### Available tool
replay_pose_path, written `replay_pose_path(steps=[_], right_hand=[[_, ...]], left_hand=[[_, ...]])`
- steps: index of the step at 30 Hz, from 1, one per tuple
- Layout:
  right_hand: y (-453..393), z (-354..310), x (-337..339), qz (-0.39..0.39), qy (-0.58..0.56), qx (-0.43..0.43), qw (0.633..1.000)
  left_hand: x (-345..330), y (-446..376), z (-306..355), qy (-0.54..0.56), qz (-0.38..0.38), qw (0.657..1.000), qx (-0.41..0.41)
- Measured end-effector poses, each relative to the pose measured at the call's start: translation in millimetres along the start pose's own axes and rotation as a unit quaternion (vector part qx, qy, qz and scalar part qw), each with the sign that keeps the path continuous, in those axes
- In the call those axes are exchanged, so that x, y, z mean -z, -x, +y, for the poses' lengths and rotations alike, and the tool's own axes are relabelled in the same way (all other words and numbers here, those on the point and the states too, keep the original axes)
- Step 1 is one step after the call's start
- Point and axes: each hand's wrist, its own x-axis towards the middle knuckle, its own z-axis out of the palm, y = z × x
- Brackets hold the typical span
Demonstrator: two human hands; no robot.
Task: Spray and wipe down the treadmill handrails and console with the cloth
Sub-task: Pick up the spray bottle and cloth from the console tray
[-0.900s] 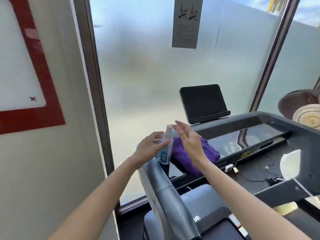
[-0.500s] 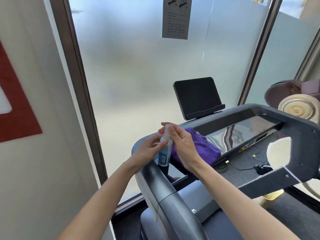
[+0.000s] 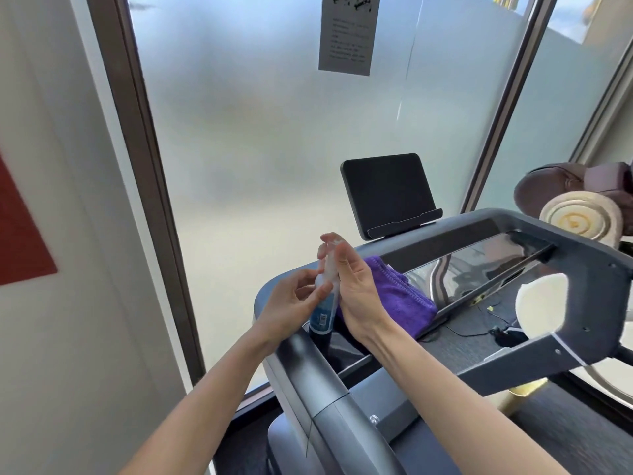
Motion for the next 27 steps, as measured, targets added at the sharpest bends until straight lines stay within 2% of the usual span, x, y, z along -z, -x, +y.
replay_pose_path(steps=[6,10,12,14,16,18,20,24,27], right_hand=[[-8,-16,8,0.0,0.008,-0.019,1.0],[-12,-37,18,0.032,-0.027,0.0,0.999],[-11,-44,27,0.036,0.043,-0.008,0.998],[-8,-43,39,0.039,0.16,-0.027,0.986],[-7,-40,51,0.019,0.308,-0.03,0.951],[-5,-35,58,-0.03,0.471,-0.024,0.881],[-3,-25,58,-0.087,0.572,0.0,0.816],[1,0,47,-0.19,0.636,0.027,0.747],[0,11,44,-0.215,0.656,0.023,0.723]], left_hand=[[1,-3,-1,-0.023,0.014,1.0,0.005],[2,3,1,-0.012,0.021,1.0,0.001],[5,7,8,0.012,0.028,0.999,-0.011],[9,11,18,0.015,0.035,0.999,-0.031],[14,14,24,0.009,0.043,0.998,-0.042],[20,16,27,0.002,0.056,0.998,-0.042],[25,18,28,0.002,0.068,0.997,-0.04],[27,22,32,0.001,0.075,0.996,-0.041],[27,24,33,0.009,0.074,0.996,-0.041]])
